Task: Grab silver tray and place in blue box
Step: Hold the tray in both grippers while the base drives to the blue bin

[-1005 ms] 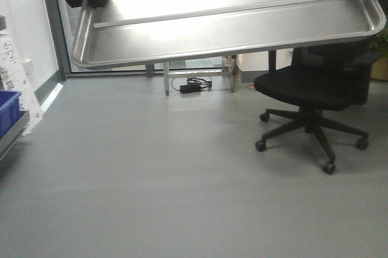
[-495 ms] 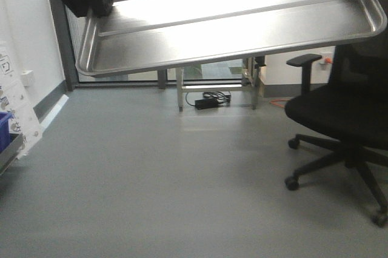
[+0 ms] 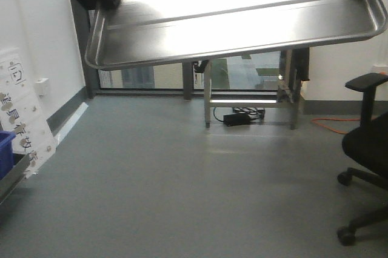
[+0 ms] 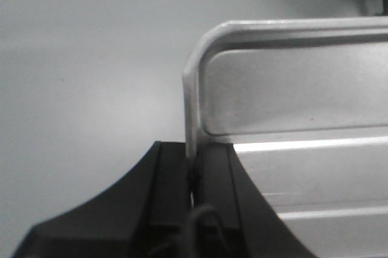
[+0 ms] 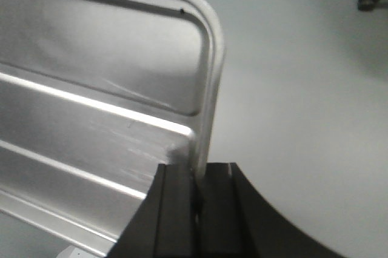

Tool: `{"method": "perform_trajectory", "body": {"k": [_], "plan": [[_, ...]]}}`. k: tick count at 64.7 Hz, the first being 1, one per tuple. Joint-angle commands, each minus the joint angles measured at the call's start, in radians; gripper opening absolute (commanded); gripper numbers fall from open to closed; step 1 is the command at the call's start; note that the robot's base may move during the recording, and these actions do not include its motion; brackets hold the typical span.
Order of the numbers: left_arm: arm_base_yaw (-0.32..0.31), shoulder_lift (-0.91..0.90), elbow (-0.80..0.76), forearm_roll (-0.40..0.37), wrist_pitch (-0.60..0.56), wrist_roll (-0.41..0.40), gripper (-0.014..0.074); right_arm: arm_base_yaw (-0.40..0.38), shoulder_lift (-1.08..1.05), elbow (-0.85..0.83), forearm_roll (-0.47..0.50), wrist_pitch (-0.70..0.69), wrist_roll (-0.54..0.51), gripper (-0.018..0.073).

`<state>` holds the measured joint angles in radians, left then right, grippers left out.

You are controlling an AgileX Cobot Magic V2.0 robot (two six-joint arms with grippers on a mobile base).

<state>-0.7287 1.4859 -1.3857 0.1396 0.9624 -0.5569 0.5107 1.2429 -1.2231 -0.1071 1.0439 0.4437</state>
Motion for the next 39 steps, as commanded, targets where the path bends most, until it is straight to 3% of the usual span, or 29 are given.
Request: {"method": "perform_trajectory", "body": {"k": [1,39], "plan": [[-0.006,-0.033,-0.03,0.029,-0.022,0.023,-0.0104,-0.008,-0.029,-0.041,-0.031,-0.061,-0.006,0.0057],[-0.006,-0.033,-0.03,0.083,-0.028,0.027,-0.0104,-0.008,-0.029,-0.041,-0.031,-0.061,-0.006,0.0057]]}}
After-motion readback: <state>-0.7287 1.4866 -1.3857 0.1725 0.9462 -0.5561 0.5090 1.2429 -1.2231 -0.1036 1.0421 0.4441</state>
